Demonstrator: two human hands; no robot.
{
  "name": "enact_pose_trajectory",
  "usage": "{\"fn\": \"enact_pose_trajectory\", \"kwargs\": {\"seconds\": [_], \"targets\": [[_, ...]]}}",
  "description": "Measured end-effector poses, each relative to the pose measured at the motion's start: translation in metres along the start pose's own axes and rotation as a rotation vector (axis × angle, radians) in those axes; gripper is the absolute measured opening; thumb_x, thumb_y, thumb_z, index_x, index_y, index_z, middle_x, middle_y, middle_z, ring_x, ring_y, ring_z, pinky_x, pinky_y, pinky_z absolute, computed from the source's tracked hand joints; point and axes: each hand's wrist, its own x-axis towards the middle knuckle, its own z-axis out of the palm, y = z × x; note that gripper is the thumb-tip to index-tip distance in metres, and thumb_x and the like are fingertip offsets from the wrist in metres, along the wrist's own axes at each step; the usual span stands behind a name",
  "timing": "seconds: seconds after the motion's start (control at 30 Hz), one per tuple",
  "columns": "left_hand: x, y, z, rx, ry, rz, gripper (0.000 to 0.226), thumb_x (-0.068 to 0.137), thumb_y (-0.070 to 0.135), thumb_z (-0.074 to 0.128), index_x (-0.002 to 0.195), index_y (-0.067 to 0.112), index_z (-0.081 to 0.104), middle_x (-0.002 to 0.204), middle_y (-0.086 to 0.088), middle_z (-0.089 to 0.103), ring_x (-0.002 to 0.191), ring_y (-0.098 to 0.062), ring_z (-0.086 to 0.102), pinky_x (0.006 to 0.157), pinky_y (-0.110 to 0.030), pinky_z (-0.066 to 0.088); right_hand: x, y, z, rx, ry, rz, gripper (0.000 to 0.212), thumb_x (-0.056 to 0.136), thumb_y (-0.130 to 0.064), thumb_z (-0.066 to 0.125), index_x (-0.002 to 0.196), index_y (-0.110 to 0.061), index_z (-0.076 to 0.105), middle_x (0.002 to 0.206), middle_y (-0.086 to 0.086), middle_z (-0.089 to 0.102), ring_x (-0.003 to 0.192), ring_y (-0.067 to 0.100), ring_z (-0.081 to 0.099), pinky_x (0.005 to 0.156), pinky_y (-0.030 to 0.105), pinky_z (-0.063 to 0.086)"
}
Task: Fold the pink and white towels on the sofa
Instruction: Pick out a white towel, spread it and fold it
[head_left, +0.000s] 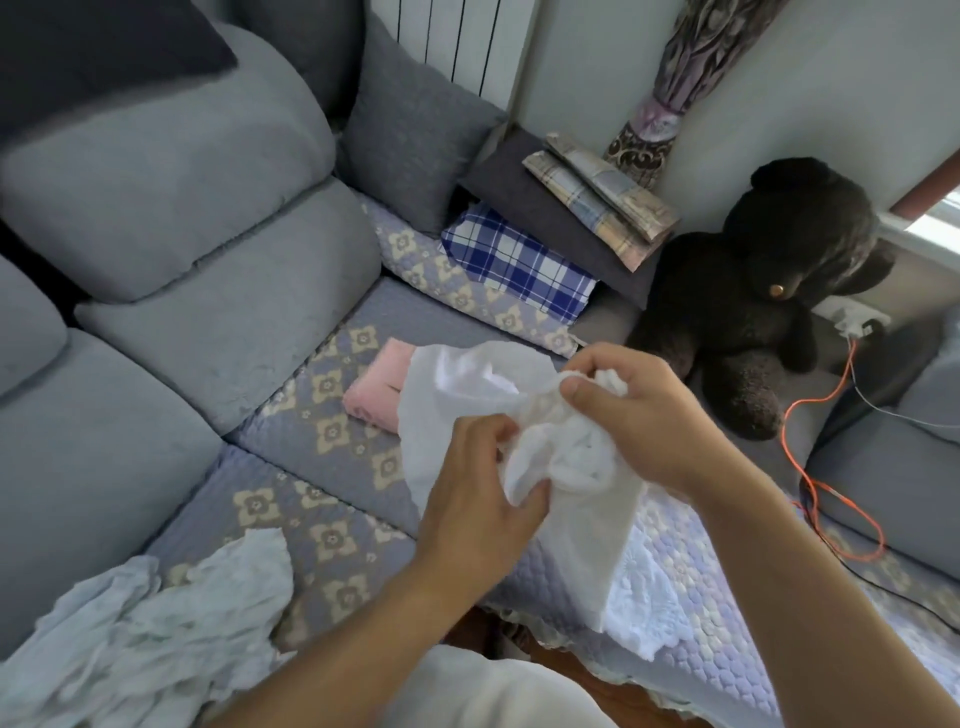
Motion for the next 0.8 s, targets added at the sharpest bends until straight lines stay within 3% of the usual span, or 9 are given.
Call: {"fn": "enact_pose_trajectory", "kwargs": {"seconds": [0.07, 0.13, 0.23, 0.3, 0.37, 0.43, 0.57, 0.67, 0.8], "targets": [[0.002, -0.013, 0.009, 0.121, 0.03, -0.054, 0.051, 0.082, 0.047, 0.072, 0.12, 0.032, 0.041, 0.116, 0.015, 0.043, 0.099, -0.003, 0.051, 0.073, -0.013, 0.044, 0.004, -0.011, -0.005, -0.03, -0.029, -0.044, 0.013, 0.094, -0.032, 0.066, 0.082, -0.03, 0.069, 0.082, -0.01, 0.068, 0.076, 0.014, 0.066, 0.072, 0.04, 0.056], [0.022, -0.028, -0.001, 0.123, 0.041, -0.155, 0.03, 0.087, 0.035, 0.067, 0.104, 0.039, 0.042, 0.1, 0.02, 0.051, 0.085, -0.004, 0.054, 0.062, -0.018, 0.04, 0.005, -0.019, -0.012, -0.072, -0.077, -0.086, 0.012, 0.094, -0.033, 0.067, 0.083, -0.031, 0.07, 0.082, -0.012, 0.069, 0.075, 0.014, 0.066, 0.072, 0.039, 0.057], [0.059, -0.047, -0.039, 0.167, -0.064, -0.081, 0.036, 0.082, 0.003, 0.053, 0.076, 0.037, 0.044, 0.072, 0.011, 0.054, 0.066, -0.003, 0.05, 0.056, -0.029, 0.033, 0.005, -0.023, -0.028, -0.098, -0.124, -0.097, 0.011, 0.094, -0.032, 0.067, 0.085, -0.031, 0.071, 0.08, -0.007, 0.069, 0.071, 0.031, 0.065, 0.064, 0.048, 0.056], [0.085, -0.046, -0.071, 0.161, -0.135, -0.065, 0.038, 0.08, 0.0, 0.048, 0.078, 0.037, 0.046, 0.076, 0.005, 0.055, 0.068, -0.005, 0.051, 0.059, -0.038, 0.043, 0.005, -0.021, -0.038, -0.089, -0.14, -0.079, 0.011, 0.094, -0.032, 0.067, 0.085, -0.031, 0.072, 0.082, -0.004, 0.069, 0.074, 0.036, 0.065, 0.066, 0.051, 0.057], [0.109, -0.036, -0.097, 0.183, -0.131, 0.011, 0.036, 0.076, 0.001, 0.042, 0.083, 0.037, 0.042, 0.085, 0.003, 0.053, 0.078, -0.022, 0.055, 0.068, -0.052, 0.049, 0.006, -0.02, -0.044, -0.003, -0.151, -0.038, 0.011, 0.093, -0.031, 0.068, 0.084, -0.027, 0.073, 0.084, 0.001, 0.07, 0.077, 0.038, 0.066, 0.069, 0.053, 0.058], [0.123, -0.027, -0.108, 0.289, -0.148, 0.168, 0.029, 0.075, 0.006, 0.036, 0.083, 0.034, 0.039, 0.098, 0.005, 0.05, 0.085, -0.029, 0.054, 0.074, -0.059, 0.048, 0.007, -0.021, -0.047, 0.154, -0.177, 0.003, 0.012, 0.087, -0.033, 0.073, 0.083, -0.022, 0.073, 0.083, 0.006, 0.071, 0.07, 0.031, 0.067, 0.066, 0.045, 0.059], [0.121, -0.025, -0.103, 0.335, -0.162, 0.204, 0.014, 0.082, 0.034, 0.041, 0.087, 0.042, 0.052, 0.1, 0.021, 0.057, 0.083, -0.003, 0.056, 0.075, -0.038, 0.051, 0.004, -0.023, -0.056, 0.366, -0.262, 0.04, 0.022, 0.079, -0.033, 0.079, 0.086, -0.013, 0.072, 0.081, 0.01, 0.069, 0.068, 0.022, 0.066, 0.06, 0.031, 0.056], [0.103, -0.04, -0.096, 0.304, -0.14, 0.251, 0.03, 0.09, 0.012, 0.046, 0.086, 0.041, 0.041, 0.096, 0.016, 0.058, 0.085, -0.011, 0.057, 0.072, -0.038, 0.051, 0.005, -0.024, -0.059, 0.382, -0.077, 0.089, 0.015, 0.085, -0.032, 0.074, 0.082, -0.018, 0.073, 0.082, 0.009, 0.069, 0.072, 0.024, 0.067, 0.063, 0.035, 0.058], [0.066, -0.054, -0.087, 0.332, -0.321, 0.354, 0.047, 0.086, -0.005, 0.058, 0.118, 0.03, 0.06, 0.113, 0.019, 0.05, 0.085, -0.01, 0.058, 0.069, -0.031, 0.05, 0.008, -0.018, -0.052, 0.297, 0.167, 0.149, 0.021, 0.096, -0.028, 0.066, 0.077, -0.026, 0.074, 0.084, 0.005, 0.072, 0.076, 0.025, 0.072, 0.069, 0.041, 0.062]]}}
